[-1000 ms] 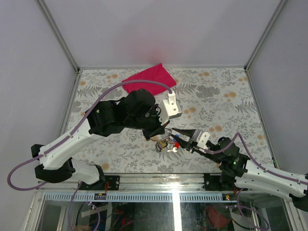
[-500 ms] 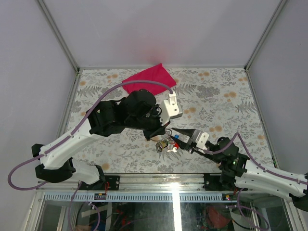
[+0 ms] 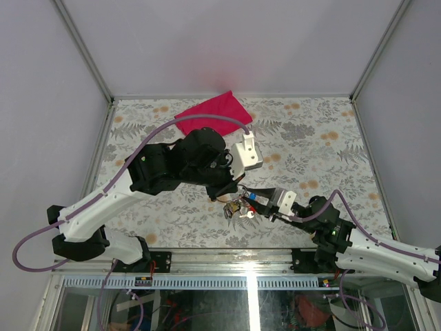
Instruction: Put the keys on the keyring
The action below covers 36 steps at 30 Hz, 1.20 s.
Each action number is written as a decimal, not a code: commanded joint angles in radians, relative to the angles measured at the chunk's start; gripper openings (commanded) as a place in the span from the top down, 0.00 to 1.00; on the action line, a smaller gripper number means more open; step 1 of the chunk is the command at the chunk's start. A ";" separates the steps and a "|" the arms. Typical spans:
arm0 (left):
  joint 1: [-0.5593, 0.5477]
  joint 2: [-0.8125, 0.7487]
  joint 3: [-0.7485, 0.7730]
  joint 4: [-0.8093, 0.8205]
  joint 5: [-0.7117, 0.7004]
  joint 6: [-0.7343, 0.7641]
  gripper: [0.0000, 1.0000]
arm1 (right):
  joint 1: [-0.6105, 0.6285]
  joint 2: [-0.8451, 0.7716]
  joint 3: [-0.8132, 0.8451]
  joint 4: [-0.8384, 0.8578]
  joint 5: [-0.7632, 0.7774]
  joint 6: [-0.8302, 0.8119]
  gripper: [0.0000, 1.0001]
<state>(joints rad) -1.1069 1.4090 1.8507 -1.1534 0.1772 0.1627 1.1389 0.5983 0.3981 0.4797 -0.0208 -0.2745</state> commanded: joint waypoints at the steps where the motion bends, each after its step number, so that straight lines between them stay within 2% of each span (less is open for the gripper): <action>1: -0.011 -0.001 0.041 0.021 0.015 -0.003 1.00 | 0.005 -0.010 0.013 0.035 -0.003 -0.001 0.74; 3: -0.013 -0.002 0.040 0.021 0.012 -0.003 1.00 | 0.005 -0.018 0.013 0.030 0.012 -0.002 0.82; 9: -0.013 -0.005 0.040 0.018 0.010 -0.005 1.00 | 0.004 -0.060 0.023 -0.025 0.047 -0.026 0.92; 19: -0.014 -0.011 0.027 0.020 0.010 -0.001 1.00 | 0.004 -0.094 0.121 -0.253 0.044 -0.098 0.95; 21: -0.013 -0.011 0.028 0.020 0.009 -0.003 1.00 | 0.004 -0.100 0.131 -0.281 0.036 -0.102 0.93; 23: -0.014 -0.010 0.030 0.020 0.012 -0.004 1.00 | 0.004 -0.103 0.133 -0.290 0.032 -0.100 0.83; 25: -0.015 -0.009 0.033 0.020 0.012 -0.004 1.00 | 0.004 -0.102 0.126 -0.282 0.032 -0.094 0.78; 31: -0.019 -0.004 0.040 0.018 0.014 -0.007 1.00 | 0.005 -0.089 0.098 -0.224 0.032 -0.081 0.69; 36: -0.022 -0.003 0.042 0.018 0.012 -0.009 1.00 | 0.004 -0.080 0.089 -0.201 0.027 -0.076 0.66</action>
<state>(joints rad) -1.1194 1.4139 1.8507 -1.1503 0.1768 0.1623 1.1442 0.5137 0.4862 0.2012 -0.0101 -0.3584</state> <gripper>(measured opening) 0.039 0.329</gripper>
